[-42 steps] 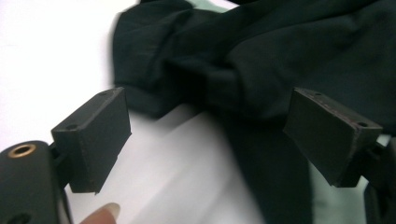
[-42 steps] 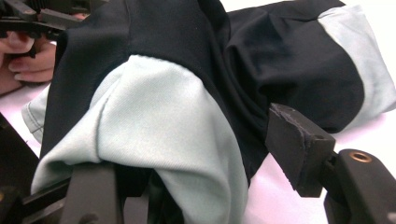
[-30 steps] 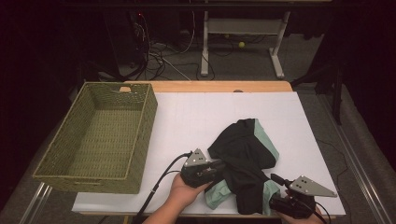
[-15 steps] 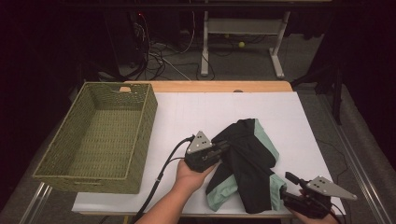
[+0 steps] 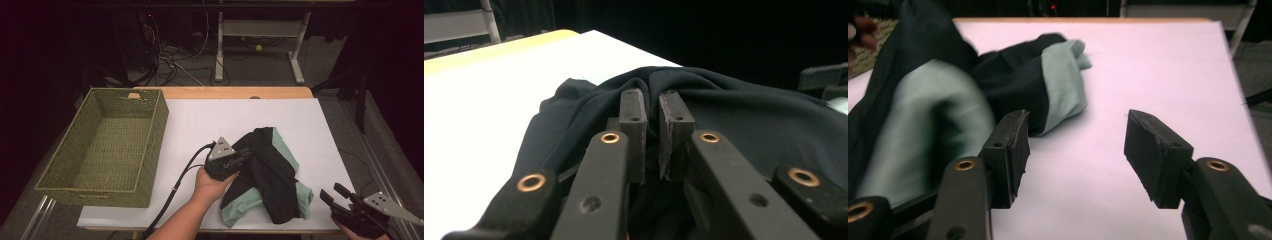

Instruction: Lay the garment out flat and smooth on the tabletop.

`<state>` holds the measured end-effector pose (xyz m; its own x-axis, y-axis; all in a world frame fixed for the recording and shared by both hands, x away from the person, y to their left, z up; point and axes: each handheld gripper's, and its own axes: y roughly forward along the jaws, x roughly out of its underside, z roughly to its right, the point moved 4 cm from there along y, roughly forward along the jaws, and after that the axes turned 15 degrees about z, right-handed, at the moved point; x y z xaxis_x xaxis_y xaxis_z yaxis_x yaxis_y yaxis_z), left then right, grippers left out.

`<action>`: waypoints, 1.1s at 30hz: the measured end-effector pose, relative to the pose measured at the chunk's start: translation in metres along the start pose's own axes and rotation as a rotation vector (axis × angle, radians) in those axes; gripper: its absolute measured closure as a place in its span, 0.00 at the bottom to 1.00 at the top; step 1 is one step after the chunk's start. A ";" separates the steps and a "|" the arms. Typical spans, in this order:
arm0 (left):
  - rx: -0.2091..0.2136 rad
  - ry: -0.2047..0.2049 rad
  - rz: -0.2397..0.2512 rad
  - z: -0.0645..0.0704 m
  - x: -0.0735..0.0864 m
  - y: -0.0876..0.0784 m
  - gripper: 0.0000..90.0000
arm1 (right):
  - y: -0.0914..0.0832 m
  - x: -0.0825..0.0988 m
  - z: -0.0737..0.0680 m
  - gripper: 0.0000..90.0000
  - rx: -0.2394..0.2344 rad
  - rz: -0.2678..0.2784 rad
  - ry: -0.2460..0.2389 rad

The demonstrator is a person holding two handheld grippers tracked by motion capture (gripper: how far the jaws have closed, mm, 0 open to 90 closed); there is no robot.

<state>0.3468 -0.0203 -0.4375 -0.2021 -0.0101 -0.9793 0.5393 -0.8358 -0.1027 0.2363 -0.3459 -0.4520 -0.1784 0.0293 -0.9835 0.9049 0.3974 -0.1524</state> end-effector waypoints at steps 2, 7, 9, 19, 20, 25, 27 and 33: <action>0.009 -0.008 -0.001 0.001 0.002 -0.001 0.88 | -0.002 -0.005 0.001 0.51 0.000 0.018 0.012; 0.053 -0.004 0.015 0.020 0.004 -0.005 0.88 | 0.012 -0.017 -0.025 0.53 -0.088 0.023 -0.018; 0.066 0.008 0.016 0.027 0.004 -0.008 0.88 | 0.026 -0.023 -0.043 0.54 -0.144 0.021 -0.040; 0.086 0.004 0.041 0.032 0.000 -0.017 0.88 | 0.077 -0.035 -0.125 0.57 -0.376 -0.043 -0.145; 0.088 0.003 0.046 0.032 0.000 -0.018 0.88 | 0.081 -0.031 -0.128 0.58 -0.374 -0.068 -0.165; 0.085 0.027 0.035 0.032 0.000 -0.026 0.87 | 0.090 -0.019 -0.133 0.95 -0.375 -0.116 -0.221; 0.098 0.007 0.039 0.028 0.002 -0.033 0.75 | 0.090 -0.020 -0.131 0.96 -0.364 -0.105 -0.213; 0.051 -0.009 0.005 0.011 0.023 -0.061 0.47 | 0.082 -0.030 -0.101 0.97 -0.262 -0.017 -0.165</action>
<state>0.3002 0.0240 -0.4517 -0.2066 -0.0189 -0.9782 0.4982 -0.8625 -0.0886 0.2768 -0.2216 -0.4250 -0.1081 -0.1197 -0.9869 0.7682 0.6200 -0.1593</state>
